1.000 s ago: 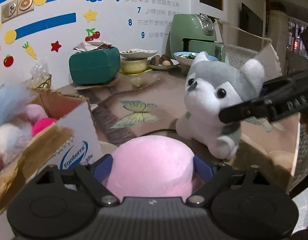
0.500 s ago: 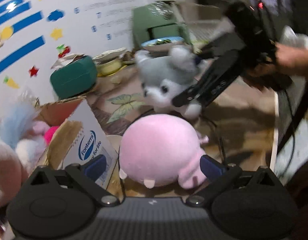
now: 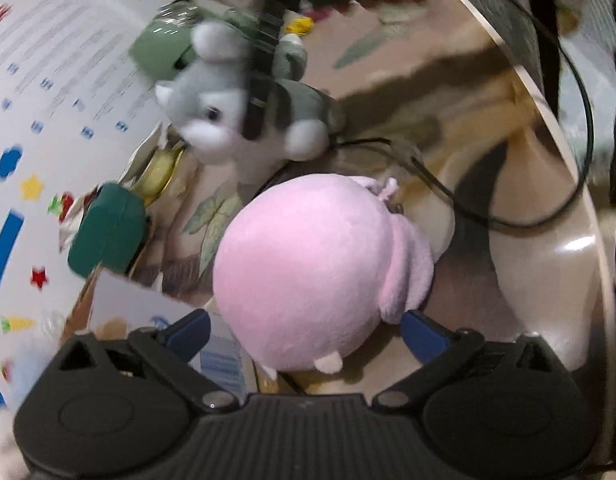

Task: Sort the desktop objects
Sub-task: 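Carry the pink bunny plush toward the box with the left gripper while the right holds the husky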

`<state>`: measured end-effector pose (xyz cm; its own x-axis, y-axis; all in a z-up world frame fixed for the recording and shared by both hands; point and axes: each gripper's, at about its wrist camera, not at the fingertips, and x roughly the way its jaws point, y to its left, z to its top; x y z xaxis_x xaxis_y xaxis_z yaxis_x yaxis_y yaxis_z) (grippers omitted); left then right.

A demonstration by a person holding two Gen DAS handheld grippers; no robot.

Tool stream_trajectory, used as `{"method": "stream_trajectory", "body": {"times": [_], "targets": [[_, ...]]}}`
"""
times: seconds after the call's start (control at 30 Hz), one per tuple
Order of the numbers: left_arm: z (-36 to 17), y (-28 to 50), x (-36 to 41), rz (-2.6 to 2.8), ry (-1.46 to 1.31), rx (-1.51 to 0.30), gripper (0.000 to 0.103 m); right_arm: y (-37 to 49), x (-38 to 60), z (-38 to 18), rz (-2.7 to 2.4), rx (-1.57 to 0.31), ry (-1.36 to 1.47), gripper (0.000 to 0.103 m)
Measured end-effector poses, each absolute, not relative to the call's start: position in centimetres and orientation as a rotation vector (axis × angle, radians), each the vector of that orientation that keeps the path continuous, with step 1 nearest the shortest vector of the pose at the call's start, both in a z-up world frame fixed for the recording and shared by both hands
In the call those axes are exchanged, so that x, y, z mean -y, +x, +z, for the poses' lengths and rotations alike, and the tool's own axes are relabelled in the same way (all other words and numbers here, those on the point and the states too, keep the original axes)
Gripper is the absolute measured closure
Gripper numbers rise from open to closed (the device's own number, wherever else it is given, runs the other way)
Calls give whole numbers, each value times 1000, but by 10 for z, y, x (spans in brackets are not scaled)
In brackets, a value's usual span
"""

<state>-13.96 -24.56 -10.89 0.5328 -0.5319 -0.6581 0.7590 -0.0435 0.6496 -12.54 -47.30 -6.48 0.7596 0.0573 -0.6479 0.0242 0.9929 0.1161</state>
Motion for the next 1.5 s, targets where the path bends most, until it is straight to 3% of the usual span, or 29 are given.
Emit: {"method": "stream_trajectory", "body": {"times": [0.27,0.53,0.67,0.97,1.1,1.17,1.5], "targets": [[-119,-145,272,-1066,1452,-120,0,-133,514,-65,22,-722,324,0],[-114,-129,293,-1104,1392,-154,2,-132,507,-68,24,-732,259,0],[-100,-110,295,-1108,1135,-291,10,-129,496,-72,-13,-734,146,0],[-87,-91,279,-1160,653,-537,11,-106,463,-78,-20,-734,-115,0],[-90,-83,266,-1140,423,-623,11,-101,475,-78,-21,-722,-32,0],[-87,-83,258,-1133,332,-637,11,-102,483,-78,-23,-718,16,5],[-37,-87,219,-1051,90,-572,11,-125,532,-68,5,-636,343,18]]}}
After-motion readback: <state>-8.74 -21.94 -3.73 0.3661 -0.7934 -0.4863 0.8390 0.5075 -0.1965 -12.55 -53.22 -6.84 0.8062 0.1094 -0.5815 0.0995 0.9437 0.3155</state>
